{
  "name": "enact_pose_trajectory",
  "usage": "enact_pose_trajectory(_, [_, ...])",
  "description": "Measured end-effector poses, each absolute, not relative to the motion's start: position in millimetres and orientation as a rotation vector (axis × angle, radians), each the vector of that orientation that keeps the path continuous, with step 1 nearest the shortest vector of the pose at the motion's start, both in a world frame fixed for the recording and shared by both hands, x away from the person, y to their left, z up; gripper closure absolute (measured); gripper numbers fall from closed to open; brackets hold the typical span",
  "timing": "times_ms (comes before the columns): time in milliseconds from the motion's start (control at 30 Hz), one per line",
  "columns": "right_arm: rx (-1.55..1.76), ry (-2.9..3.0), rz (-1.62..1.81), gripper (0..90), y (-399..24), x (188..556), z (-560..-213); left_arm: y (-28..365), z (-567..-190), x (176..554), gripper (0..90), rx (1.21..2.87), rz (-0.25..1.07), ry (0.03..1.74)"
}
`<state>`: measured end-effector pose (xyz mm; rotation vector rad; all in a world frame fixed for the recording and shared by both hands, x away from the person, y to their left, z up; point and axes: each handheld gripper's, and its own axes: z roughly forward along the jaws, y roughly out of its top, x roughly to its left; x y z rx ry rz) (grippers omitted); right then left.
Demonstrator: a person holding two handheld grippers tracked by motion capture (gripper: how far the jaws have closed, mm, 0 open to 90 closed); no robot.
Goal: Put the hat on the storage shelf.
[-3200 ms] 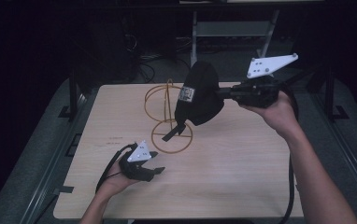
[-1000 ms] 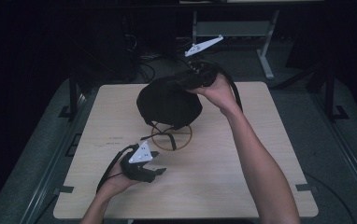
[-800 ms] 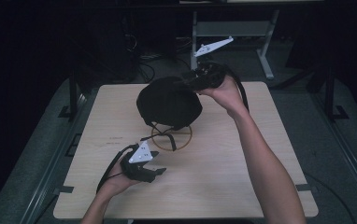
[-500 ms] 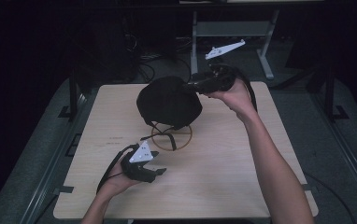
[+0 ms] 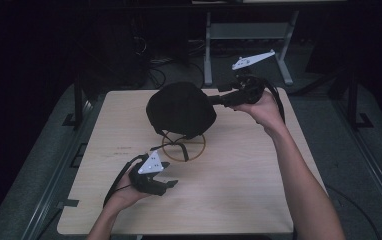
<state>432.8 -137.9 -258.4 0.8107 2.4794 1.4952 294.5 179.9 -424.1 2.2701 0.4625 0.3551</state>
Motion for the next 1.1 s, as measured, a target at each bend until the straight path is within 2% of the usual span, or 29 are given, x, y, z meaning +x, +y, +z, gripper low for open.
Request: enact_pose_trajectory(1100, [0.913, 2.462, 1.474, 21.9, -189.3, 408.9, -290.4, 177.9, -424.0, 294.8, 32.3, 2.266, 0.325, 0.476])
